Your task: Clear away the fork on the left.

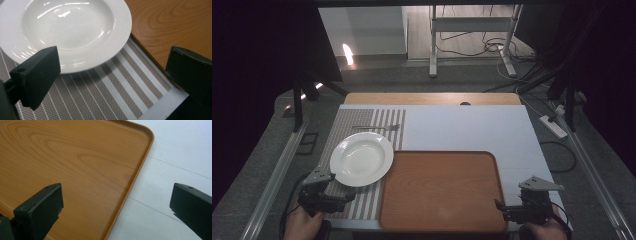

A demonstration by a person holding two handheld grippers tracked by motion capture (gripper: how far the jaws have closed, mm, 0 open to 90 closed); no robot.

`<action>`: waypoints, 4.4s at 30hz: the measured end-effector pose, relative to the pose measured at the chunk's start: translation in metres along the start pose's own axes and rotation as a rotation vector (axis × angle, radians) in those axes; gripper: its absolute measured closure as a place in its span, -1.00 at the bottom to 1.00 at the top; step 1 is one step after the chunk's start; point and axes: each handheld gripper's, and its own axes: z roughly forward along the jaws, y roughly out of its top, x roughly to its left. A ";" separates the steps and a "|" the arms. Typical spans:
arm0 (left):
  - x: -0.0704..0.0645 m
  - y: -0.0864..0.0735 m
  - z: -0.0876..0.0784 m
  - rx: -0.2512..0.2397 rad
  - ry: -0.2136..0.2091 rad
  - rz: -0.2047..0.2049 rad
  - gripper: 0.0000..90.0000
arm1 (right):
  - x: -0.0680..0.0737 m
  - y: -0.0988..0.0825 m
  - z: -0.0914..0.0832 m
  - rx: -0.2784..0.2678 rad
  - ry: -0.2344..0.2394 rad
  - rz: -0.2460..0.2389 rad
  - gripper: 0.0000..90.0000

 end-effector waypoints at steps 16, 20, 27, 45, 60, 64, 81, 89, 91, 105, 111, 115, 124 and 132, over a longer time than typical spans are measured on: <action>0.014 0.015 0.014 0.026 0.002 -0.047 -1.00 | 0.000 0.000 0.000 0.000 0.005 -0.002 -1.00; 0.017 0.018 0.017 0.033 0.006 -0.056 -1.00 | 0.000 0.000 0.000 0.000 0.005 0.000 -1.00; 0.026 0.026 0.026 0.051 0.002 -0.083 -1.00 | 0.000 0.000 0.000 0.000 0.007 0.001 -1.00; 0.037 0.051 0.051 0.075 -0.031 -0.090 -1.00 | -0.001 0.000 0.001 0.002 0.008 0.000 -1.00; 0.049 0.067 0.065 0.087 -0.018 -0.085 -1.00 | -0.001 0.000 0.001 0.002 0.006 0.001 -1.00; 0.053 0.070 0.070 0.108 -0.010 -0.103 -1.00 | -0.001 0.000 0.001 0.003 0.007 0.001 -1.00; 0.074 0.095 0.082 0.124 -0.018 -0.093 -0.99 | -0.001 0.000 0.001 0.005 0.007 0.000 -1.00; 0.083 0.106 0.095 0.137 -0.024 -0.081 -1.00 | -0.001 0.000 0.001 0.005 0.008 -0.001 -1.00; 0.086 0.109 0.099 0.147 -0.028 -0.080 -1.00 | -0.001 0.000 0.001 0.005 0.008 -0.001 -1.00; 0.105 0.126 0.124 0.172 -0.020 -0.075 -1.00 | -0.001 0.000 0.001 0.004 0.012 -0.003 -1.00; 0.116 0.132 0.135 0.177 -0.019 -0.082 -1.00 | -0.001 0.000 0.001 0.006 0.013 -0.004 -1.00; 0.124 0.136 0.143 0.177 -0.030 -0.099 -1.00 | -0.001 0.000 0.001 0.006 0.014 -0.005 -1.00; 0.134 0.144 0.158 0.195 -0.006 -0.089 -1.00 | -0.001 0.000 0.001 0.005 0.016 -0.003 -1.00; 0.146 0.150 0.167 0.218 0.034 -0.097 -0.99 | -0.001 0.000 0.001 0.006 0.018 -0.005 -1.00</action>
